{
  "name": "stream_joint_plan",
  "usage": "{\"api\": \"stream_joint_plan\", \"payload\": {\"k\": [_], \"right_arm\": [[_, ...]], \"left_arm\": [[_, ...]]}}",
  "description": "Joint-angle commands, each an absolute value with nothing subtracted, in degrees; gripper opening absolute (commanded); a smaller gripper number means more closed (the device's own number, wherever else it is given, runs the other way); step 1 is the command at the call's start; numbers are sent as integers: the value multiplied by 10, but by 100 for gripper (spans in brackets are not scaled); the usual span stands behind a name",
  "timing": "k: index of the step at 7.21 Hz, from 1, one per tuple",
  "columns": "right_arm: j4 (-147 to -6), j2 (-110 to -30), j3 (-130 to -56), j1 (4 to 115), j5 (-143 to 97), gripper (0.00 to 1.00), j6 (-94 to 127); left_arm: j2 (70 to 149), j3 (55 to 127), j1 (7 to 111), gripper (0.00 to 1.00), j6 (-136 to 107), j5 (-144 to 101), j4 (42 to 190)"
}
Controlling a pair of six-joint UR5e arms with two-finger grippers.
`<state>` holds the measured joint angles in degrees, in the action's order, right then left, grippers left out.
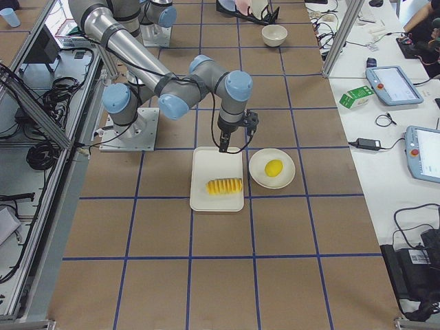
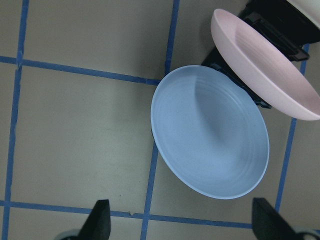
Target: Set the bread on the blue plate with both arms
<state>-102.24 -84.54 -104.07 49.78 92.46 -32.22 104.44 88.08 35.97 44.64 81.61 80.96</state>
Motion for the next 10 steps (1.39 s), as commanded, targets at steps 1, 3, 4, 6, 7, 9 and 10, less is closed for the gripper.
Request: {"api": "stream_joint_plan", "payload": {"k": [1,3,4,6,7,9,10], "right_arm": [[-1135,-781,-1043,469,925,100,-396],[-1154,-742,-1043,463,929,100,-432],[-1159,-724,-1042,463,934,100,-434],[-1182,-700,-1043,449,935,100,-445],[-1198,-679,-1043,433,935,100,-462],[-1218,-656,-1043,430,934,100,-496],[-1217,-656,-1042,430,934,100,-495]], "left_arm": [[1093,881,358,100,442,777,790],[1131,881,359,97,442,777,765],[1143,881,359,89,426,776,761],[1161,881,360,87,412,773,760],[1164,882,362,85,403,773,762],[1166,898,362,83,402,774,763],[1166,903,363,76,394,776,768]]}}
